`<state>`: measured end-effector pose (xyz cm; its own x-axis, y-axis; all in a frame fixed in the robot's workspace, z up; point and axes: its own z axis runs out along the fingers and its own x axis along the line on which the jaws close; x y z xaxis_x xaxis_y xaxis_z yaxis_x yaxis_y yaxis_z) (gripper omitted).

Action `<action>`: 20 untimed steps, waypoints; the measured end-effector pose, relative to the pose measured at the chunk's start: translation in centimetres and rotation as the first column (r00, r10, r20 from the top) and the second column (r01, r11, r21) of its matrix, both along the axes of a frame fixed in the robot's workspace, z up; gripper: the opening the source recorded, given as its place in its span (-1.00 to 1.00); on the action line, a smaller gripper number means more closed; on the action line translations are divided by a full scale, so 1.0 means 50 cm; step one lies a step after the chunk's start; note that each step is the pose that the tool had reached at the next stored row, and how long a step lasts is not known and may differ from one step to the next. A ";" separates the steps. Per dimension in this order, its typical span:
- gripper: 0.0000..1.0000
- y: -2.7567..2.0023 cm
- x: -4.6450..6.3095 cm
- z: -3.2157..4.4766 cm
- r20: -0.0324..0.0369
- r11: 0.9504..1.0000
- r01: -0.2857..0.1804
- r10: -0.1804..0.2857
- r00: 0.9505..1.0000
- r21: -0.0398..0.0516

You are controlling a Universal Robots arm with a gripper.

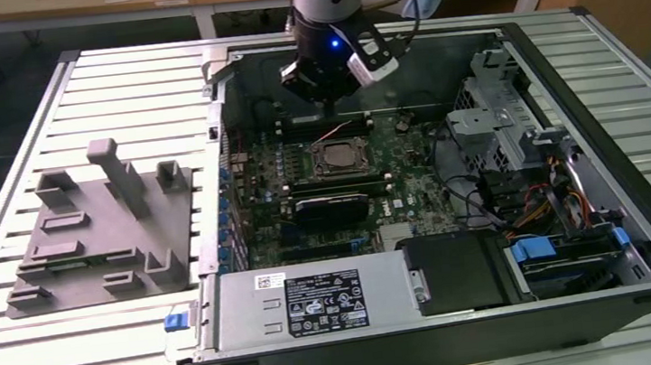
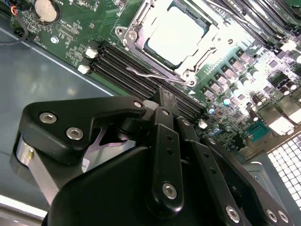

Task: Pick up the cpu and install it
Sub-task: 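Install the first cpu locking lever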

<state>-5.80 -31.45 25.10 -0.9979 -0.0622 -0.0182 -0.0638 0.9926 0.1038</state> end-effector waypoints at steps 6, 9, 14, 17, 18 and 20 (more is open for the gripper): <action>-0.79 0.0001 0.007 -0.001 0.000 1.000 0.000 0.000 1.000 0.000; -0.79 0.0001 0.009 -0.004 0.000 1.000 0.000 0.000 1.000 0.000; -0.79 0.0000 0.010 -0.009 0.000 1.000 0.000 0.000 1.000 0.000; -0.79 0.0001 0.011 -0.010 0.000 1.000 0.000 0.000 1.000 0.000; -0.79 0.0001 0.011 -0.011 0.000 1.000 0.000 0.000 1.000 0.000; -0.79 0.0001 0.011 -0.011 0.000 1.000 0.000 0.000 1.000 0.000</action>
